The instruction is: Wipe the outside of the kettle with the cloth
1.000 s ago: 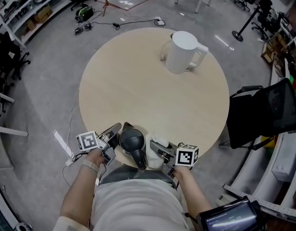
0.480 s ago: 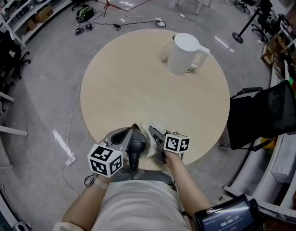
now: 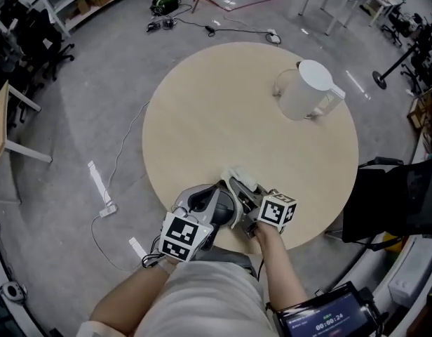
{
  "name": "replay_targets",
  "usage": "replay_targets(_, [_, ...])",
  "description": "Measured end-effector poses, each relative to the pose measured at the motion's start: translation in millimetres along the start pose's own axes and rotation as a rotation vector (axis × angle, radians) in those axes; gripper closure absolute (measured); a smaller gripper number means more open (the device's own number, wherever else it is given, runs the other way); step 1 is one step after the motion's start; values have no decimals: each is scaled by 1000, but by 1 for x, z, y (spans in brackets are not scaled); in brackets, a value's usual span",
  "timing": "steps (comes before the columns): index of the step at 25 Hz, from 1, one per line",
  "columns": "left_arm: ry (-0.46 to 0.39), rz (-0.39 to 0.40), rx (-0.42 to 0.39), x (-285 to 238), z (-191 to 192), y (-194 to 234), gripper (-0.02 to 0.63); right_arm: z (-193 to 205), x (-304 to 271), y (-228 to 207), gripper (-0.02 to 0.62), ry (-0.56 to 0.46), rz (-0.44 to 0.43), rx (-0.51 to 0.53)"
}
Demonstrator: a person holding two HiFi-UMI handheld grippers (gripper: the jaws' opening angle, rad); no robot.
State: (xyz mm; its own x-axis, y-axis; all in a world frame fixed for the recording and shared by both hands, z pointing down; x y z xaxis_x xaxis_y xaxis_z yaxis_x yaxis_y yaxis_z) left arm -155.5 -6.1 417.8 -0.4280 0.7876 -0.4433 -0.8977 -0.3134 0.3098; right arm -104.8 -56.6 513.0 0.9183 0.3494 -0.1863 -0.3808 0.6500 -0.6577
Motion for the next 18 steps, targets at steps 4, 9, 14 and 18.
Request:
replay_targets(4, [0, 9, 18, 7, -1, 5, 607, 25, 2, -21, 523, -16, 86, -74])
replay_targets(9, [1, 15, 22, 8, -1, 3, 607, -15, -8, 24, 523, -18, -42, 101])
replay_targets(14, [-3, 2, 3, 6, -1, 1, 607, 51, -12, -53, 523, 150, 112, -161])
replay_targets(18, [-10, 31, 26, 12, -3, 1, 607, 3, 27, 2, 523, -33, 136, -54])
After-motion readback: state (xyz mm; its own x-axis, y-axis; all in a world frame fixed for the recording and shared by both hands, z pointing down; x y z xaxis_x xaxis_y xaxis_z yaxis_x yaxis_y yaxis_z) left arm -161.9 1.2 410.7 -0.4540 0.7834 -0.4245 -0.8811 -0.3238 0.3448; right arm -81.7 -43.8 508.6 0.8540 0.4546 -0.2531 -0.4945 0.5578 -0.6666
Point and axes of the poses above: the fingertips, and each gripper's own axes: x backward along the fingers, y to its left, z out of its underside, the point moved 1 cm from there along x, backward along the fingers, and after that the axes turned 13 degrees about x, right-handed, at the moved point
